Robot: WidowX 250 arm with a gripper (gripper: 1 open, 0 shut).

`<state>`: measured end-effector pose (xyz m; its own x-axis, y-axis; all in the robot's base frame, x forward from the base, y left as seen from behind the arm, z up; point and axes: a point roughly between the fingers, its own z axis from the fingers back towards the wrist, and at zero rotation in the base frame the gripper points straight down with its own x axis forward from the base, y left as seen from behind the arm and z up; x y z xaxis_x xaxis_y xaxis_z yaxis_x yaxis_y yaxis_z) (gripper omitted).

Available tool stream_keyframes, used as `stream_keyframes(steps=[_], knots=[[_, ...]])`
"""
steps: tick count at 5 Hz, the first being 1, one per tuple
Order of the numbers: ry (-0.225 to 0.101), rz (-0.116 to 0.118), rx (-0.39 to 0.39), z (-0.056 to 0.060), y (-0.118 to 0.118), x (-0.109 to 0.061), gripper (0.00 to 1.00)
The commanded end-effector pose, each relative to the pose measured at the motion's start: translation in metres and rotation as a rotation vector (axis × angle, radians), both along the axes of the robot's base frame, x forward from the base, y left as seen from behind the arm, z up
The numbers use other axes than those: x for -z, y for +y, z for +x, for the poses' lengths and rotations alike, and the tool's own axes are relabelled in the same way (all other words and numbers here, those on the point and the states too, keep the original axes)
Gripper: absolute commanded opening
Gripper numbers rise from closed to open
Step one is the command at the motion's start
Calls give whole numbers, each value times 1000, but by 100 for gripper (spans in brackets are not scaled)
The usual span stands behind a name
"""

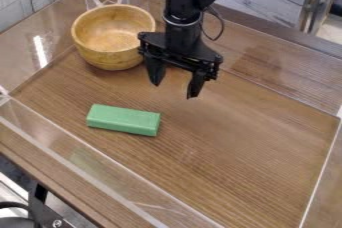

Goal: Move the red fruit to the left

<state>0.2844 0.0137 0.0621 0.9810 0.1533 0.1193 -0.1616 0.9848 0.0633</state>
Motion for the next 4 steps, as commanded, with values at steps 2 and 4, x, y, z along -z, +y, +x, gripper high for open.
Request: stream_keyframes(steps=[2,4], knots=[[-48,4,-10,6,5,-12,100],[-44,2,-18,6,7,-11,100]])
